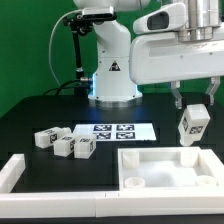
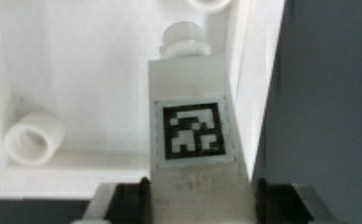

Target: Assemble one leg

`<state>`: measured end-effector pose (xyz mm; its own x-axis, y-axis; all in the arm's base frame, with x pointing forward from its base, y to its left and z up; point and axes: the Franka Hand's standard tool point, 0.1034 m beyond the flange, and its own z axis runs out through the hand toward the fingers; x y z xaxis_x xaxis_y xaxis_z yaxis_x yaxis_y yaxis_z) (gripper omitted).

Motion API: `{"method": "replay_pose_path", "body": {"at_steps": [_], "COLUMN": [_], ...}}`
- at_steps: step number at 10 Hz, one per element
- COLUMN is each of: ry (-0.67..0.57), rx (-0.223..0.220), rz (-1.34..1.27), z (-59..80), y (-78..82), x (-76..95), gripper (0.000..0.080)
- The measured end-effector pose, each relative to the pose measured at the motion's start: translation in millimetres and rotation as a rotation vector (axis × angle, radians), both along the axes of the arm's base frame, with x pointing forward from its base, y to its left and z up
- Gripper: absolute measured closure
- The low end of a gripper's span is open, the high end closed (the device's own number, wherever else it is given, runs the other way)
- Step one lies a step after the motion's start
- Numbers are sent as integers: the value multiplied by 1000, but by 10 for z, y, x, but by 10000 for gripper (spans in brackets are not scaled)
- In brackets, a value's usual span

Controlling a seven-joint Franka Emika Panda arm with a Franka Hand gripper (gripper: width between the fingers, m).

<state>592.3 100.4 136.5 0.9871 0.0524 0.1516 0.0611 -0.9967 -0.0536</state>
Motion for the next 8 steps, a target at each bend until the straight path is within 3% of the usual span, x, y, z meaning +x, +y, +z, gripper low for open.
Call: {"method": "replay_pose_path", "body": {"at_steps": [1,3,5,6,8], "ry": [-41,-249,-379,-450,-537], "rx": [-1,-11,-19,-16,-37], "rz": [-1,10,4,-6,4], "z": [-17,21,81,112,43], "y": [-2,10,-12,26,-41], "x": [16,246,394,381,361], "gripper": [522,522,522,522,522]}}
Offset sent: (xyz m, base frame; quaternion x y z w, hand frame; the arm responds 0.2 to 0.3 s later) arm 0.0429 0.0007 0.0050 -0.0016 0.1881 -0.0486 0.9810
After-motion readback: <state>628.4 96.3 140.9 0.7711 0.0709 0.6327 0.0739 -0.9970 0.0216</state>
